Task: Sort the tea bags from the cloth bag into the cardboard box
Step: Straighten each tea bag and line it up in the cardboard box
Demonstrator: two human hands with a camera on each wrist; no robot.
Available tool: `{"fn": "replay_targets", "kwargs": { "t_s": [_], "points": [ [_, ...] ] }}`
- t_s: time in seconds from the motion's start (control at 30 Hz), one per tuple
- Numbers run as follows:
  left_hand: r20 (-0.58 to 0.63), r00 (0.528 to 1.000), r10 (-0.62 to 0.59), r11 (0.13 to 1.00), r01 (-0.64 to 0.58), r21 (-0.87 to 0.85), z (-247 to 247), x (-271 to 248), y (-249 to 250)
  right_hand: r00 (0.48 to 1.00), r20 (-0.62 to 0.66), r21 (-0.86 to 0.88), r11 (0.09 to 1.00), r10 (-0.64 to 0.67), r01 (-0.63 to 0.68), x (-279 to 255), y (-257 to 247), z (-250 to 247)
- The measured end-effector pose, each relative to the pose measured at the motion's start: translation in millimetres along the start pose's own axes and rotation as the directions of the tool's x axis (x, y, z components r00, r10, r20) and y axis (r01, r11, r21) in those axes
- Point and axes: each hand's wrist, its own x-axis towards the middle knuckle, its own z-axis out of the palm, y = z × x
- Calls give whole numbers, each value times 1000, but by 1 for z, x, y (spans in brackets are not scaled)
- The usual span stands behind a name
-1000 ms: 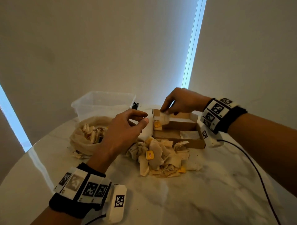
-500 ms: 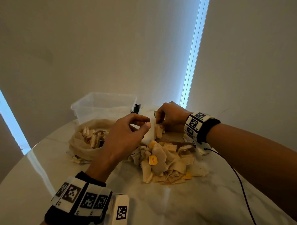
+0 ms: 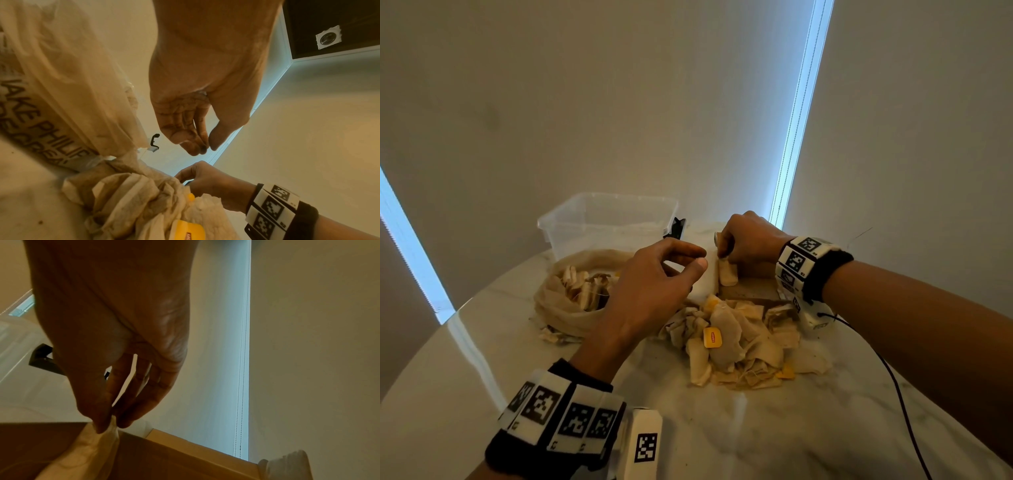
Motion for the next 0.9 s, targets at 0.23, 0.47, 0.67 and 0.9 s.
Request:
{"fn": "replay_targets", "kwargs": {
  "t_s": [0.23, 0.47, 0.67, 0.9],
  "points": [
    [4, 1000, 2, 1000, -2, 2, 0, 1, 1, 995, -97, 59, 998, -10, 15, -8, 4, -14],
    [-5, 1000, -9, 1000, 9, -22, 0, 1, 2, 998, -49, 181, 983, 39, -30, -54, -14, -78],
    [-28, 999, -16, 998, 15, -69, -1, 2, 10, 942, 312, 26, 991, 119, -134, -131, -69, -50],
    [78, 997, -20, 980, 34, -194, 9, 7, 37, 991, 106, 388, 915, 78, -114, -144, -65, -38]
  ]
}}
